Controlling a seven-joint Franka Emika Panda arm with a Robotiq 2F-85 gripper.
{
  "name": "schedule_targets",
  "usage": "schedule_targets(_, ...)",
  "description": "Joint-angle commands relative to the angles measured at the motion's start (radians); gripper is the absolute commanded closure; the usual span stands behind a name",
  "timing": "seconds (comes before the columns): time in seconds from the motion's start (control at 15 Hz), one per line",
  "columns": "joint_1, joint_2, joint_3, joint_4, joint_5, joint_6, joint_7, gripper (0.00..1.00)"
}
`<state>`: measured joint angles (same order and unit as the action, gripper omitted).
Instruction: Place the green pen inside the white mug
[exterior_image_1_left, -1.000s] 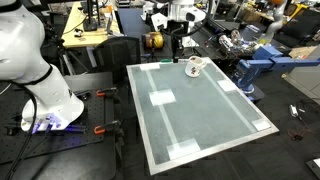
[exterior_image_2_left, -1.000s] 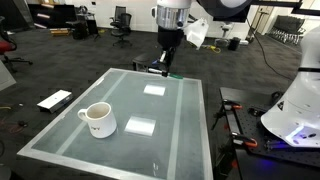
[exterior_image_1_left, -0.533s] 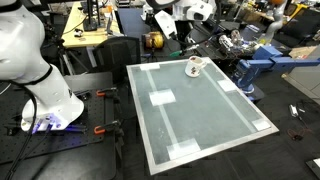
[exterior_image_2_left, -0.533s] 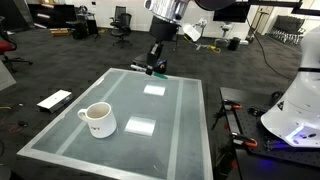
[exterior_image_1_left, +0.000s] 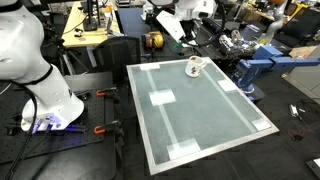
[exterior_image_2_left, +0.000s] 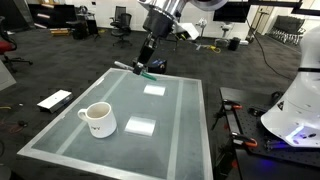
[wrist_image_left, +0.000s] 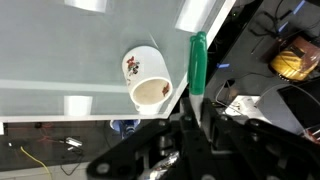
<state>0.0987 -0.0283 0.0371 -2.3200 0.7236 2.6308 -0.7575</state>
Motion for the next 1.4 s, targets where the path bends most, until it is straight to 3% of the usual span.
schedule_targets(0.0, -0.008, 0.046, -0.019, 0.044, 0.167, -0.021, -0.265, 0.96)
schedule_targets(0.33, -0.026, 0.105, -0.027, 0.073, 0.329, -0.059, -0.553, 0.96)
schedule_targets(0.4, -0.014, 0.077, -0.023, 0.036, 0.279, -0.018, -0.467, 0.86)
schedule_targets(0.67, -0.036, 0.104, -0.005, 0.054, 0.297, -0.024, -0.512, 0.86)
schedule_targets(0.73, -0.036, 0.104, -0.005, 0.055, 0.297, -0.024, -0.512, 0.96)
schedule_targets(1.13, -0.061, 0.166, -0.031, 0.149, 0.717, -0.215, -1.003, 0.96)
schedule_targets(1.33, -0.093, 0.217, -0.032, 0.18, 0.769, -0.333, -1.123, 0.96)
